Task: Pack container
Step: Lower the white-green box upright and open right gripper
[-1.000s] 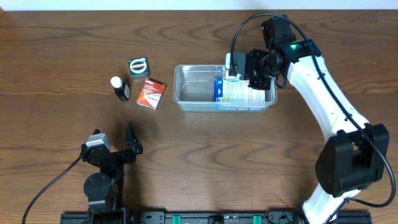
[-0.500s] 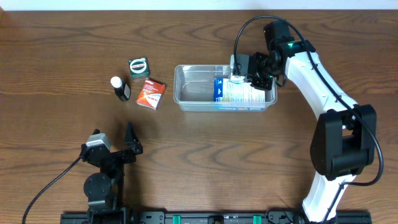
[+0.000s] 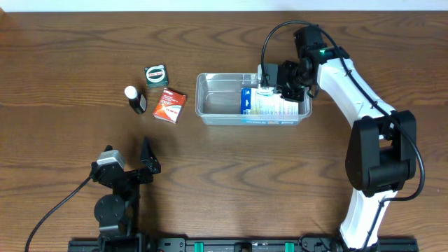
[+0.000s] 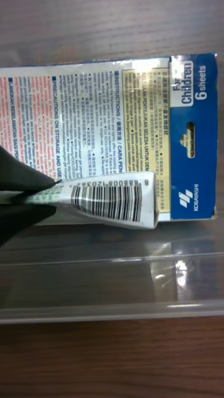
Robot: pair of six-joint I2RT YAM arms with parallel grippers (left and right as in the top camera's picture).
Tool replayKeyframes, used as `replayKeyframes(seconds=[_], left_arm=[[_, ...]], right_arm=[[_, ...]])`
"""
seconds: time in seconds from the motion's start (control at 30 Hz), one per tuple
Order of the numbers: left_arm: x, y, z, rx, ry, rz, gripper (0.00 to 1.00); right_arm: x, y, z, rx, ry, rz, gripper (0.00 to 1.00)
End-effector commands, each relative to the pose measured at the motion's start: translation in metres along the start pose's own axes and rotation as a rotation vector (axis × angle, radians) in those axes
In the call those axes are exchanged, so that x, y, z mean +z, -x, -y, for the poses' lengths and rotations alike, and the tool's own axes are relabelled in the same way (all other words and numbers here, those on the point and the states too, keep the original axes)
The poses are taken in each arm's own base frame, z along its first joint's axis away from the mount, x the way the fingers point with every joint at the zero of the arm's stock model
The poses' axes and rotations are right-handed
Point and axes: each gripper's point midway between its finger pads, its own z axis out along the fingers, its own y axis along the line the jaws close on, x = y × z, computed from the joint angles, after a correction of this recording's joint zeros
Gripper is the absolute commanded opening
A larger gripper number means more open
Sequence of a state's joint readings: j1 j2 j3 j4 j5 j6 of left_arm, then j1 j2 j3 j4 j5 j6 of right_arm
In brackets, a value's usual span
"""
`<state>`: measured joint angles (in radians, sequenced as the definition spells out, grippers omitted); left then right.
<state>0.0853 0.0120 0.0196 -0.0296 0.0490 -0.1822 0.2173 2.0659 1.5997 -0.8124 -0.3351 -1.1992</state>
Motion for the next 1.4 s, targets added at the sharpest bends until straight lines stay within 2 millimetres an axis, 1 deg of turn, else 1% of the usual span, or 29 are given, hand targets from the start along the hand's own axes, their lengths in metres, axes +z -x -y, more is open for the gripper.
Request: replayKeyframes(seconds=[0.0,0.03,0.07,0.1,0.3,0.8,1.07,1.37], left_arm=[[0.001,-0.015,-0.008,0.013,0.031,-0.046,0.98],[0.001,-0.015,-0.008,0.013,0.031,-0.046,0.98],[0.001,-0.015,-0.008,0.013,0.031,-0.046,0.98],[0.001,-0.015,-0.008,0.013,0.031,-0.046,0.98],[0.001,-0.015,-0.008,0.013,0.030,-0.046,0.98],[0.001,-0.015,-0.008,0.013,0.031,-0.046,0.98],[0.001,-0.015,-0.008,0.013,0.031,-0.046,0.98],[0.001,-0.015,-0.008,0.013,0.031,-0.046,0.98]], right_arm=[[0.011,-0.012,-0.002,-0.004,0.018,-0.028,0.12],[0.011,-0.012,-0.001,-0.004,0.016,-0.027,0.17],[0.011,-0.012,-0.001,-0.005,0.014,-0.027,0.43],[0.011,-0.012,0.000,-0.006,0.011,-0.029,0.99],[0.011,-0.015,0.001,0.005,0.005,-0.043,0.99],[0.005,-0.010,0.005,0.010,-0.012,-0.036,0.99],[-0.007,-0.002,0.013,0.031,-0.046,-0.022,0.99],[-0.027,0.007,0.019,0.020,-0.090,-0.004,0.99]])
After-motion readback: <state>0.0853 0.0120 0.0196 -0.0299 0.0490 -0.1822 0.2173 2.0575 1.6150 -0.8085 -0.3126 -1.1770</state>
